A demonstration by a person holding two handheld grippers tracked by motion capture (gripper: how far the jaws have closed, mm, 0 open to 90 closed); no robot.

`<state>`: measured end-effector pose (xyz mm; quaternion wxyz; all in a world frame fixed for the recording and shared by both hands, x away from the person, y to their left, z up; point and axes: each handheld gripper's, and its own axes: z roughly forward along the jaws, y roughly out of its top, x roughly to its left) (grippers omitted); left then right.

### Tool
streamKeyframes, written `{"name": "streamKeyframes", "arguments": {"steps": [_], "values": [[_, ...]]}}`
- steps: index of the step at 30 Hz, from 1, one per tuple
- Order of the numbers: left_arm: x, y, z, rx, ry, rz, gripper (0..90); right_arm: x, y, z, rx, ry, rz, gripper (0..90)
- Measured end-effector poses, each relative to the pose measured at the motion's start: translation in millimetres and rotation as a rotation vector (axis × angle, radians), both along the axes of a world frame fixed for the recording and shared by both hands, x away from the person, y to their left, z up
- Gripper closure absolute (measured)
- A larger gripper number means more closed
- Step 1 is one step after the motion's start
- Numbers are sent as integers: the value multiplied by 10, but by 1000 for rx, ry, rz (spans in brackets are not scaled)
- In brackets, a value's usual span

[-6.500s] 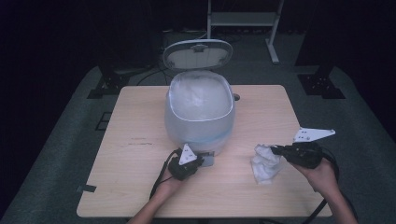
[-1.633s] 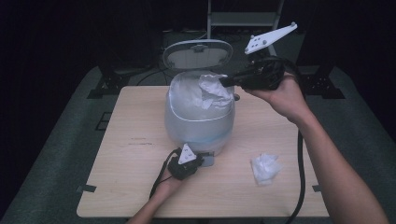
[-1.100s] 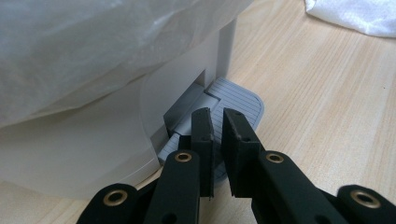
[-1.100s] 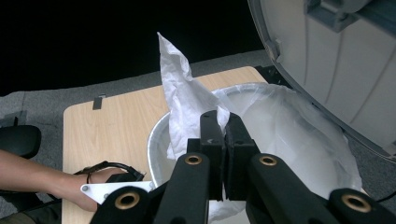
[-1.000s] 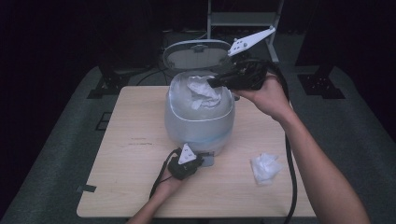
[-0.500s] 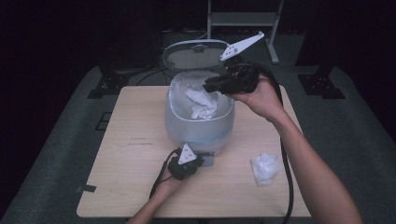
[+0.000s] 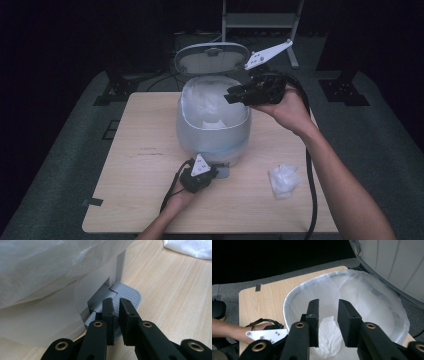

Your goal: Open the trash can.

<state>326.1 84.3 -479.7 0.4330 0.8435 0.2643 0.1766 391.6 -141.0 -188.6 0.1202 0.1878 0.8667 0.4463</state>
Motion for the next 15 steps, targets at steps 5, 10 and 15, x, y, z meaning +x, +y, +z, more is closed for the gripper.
{"name": "streamKeyframes", "arguments": {"steps": [5,10,15], "values": [[-1,-1,0,1,-1,0,829,-47,-73,4,12,-1,2,676],[-1,0,1,1,0,0,829,-73,-139,3,19,1,-2,664],[-1,-1,0,0,0,0,829,-100,-206,-1,37,3,-1,654]]}}
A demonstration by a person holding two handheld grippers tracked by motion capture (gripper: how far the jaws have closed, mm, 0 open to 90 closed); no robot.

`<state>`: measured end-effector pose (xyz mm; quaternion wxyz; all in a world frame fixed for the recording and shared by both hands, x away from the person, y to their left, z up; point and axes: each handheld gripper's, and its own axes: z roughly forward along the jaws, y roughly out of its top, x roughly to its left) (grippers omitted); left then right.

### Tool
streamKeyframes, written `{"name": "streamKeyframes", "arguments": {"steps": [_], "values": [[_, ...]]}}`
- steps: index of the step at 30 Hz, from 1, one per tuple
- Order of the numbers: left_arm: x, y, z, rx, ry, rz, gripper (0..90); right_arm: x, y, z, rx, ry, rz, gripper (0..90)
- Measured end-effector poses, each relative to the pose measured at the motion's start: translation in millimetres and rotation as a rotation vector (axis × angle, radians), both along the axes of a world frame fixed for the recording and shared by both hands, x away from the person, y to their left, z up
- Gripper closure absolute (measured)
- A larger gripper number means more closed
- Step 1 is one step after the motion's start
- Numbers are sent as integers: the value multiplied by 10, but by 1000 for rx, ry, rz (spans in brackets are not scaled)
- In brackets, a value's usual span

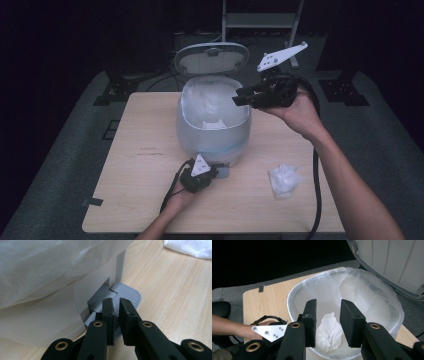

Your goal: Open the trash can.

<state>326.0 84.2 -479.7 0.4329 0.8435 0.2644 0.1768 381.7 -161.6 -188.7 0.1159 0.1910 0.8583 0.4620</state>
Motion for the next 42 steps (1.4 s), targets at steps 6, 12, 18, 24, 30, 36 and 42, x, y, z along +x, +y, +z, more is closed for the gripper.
{"name": "streamKeyframes", "arguments": {"steps": [6,12,18,24,30,36,42], "values": [[-1,-1,0,0,-1,1,829,-37,-84,-30,11,7,-6,634],[-1,-1,0,0,0,1,829,-90,-166,-52,17,7,-3,622],[-2,-2,0,0,-1,2,829,-136,-284,-90,34,10,-8,587],[-4,-3,0,1,-1,5,829,-171,-390,-137,48,12,-13,568],[-9,-9,-1,-1,-2,7,829,-203,-473,-196,51,15,-17,557],[-8,-8,-1,-2,-1,8,829,-233,-547,-259,48,17,-29,526],[-7,-3,3,4,1,7,829,-281,-613,-344,49,15,-36,497]]}}
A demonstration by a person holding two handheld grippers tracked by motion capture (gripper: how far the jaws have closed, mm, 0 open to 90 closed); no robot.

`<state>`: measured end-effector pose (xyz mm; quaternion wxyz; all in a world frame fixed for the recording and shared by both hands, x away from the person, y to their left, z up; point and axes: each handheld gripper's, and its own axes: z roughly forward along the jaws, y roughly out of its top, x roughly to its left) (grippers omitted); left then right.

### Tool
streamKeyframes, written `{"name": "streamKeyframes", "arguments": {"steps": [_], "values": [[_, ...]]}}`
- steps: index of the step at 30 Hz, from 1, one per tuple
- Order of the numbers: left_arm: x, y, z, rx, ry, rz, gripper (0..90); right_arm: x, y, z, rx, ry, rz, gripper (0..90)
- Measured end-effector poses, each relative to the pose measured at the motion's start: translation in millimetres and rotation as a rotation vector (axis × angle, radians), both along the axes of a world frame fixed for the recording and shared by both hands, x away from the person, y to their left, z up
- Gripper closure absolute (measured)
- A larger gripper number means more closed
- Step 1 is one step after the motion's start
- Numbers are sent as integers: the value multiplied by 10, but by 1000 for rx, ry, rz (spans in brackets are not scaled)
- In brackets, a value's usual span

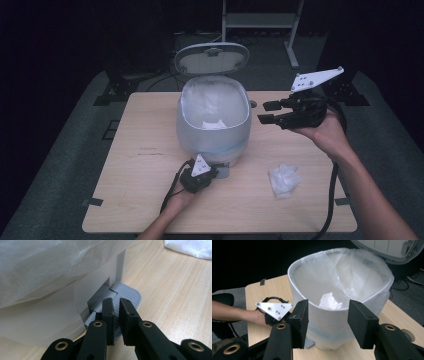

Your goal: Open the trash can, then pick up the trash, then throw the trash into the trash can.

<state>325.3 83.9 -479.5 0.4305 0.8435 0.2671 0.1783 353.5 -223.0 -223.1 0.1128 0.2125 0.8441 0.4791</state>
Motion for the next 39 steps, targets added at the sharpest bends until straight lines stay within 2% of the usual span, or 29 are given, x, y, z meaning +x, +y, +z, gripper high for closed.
{"name": "streamKeyframes", "arguments": {"steps": [8,18,22,39], "values": [[-6,-6,-3,-3,-3,3,828,-56,-102,-170,-9,-2,-13,458],[-9,-9,-5,-1,-9,3,826,-179,-260,-469,-51,5,-32,423],[-12,-11,-3,1,-8,5,826,-209,-310,-503,-40,5,-39,423],[-9,-9,-4,-2,-7,4,826,-261,-354,-598,-48,3,-46,418]]}}
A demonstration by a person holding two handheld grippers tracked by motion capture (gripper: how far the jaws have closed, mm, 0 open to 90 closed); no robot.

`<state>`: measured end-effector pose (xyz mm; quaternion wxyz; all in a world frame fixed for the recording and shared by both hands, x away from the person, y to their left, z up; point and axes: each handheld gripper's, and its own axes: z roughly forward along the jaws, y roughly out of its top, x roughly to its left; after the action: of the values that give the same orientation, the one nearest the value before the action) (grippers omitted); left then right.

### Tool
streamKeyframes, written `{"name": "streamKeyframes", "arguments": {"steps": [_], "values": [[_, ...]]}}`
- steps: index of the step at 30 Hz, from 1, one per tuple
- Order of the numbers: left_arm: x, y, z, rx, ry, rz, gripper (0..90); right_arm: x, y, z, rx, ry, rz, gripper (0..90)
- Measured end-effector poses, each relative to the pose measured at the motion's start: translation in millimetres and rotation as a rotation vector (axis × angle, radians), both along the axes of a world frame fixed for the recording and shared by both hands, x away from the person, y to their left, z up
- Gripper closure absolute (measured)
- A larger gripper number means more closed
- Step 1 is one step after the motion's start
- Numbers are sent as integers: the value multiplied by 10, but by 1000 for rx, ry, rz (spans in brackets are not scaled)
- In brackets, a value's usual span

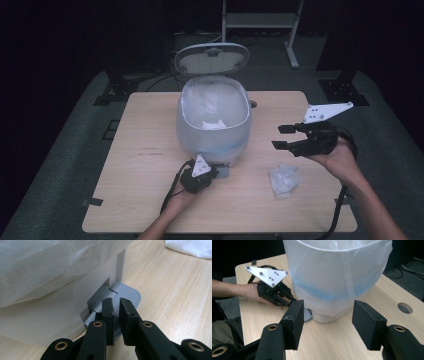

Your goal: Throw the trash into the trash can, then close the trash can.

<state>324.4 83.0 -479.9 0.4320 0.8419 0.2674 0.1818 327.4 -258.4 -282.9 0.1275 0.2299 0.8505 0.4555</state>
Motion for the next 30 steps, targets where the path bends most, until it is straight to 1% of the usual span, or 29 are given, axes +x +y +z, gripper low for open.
{"name": "streamKeyframes", "arguments": {"steps": [3,11,20,23,26,27,30], "values": [[1,1,0,0,0,0,826,-7,-21,-32,-3,1,-3,416],[-2,-3,-1,-3,-1,1,826,-45,-88,-141,17,19,-5,406],[0,-3,-3,-5,-2,2,826,-62,-139,-281,13,30,-13,405],[0,-2,-3,-4,-2,2,826,-69,-148,-339,10,34,-16,404],[2,4,1,8,-3,-3,826,-74,-166,-410,11,46,-20,403],[-1,-1,-2,1,-3,0,826,-75,-171,-427,14,47,-24,401],[-4,-2,-1,2,-1,1,826,-79,-192,-495,17,61,-31,398]]}}
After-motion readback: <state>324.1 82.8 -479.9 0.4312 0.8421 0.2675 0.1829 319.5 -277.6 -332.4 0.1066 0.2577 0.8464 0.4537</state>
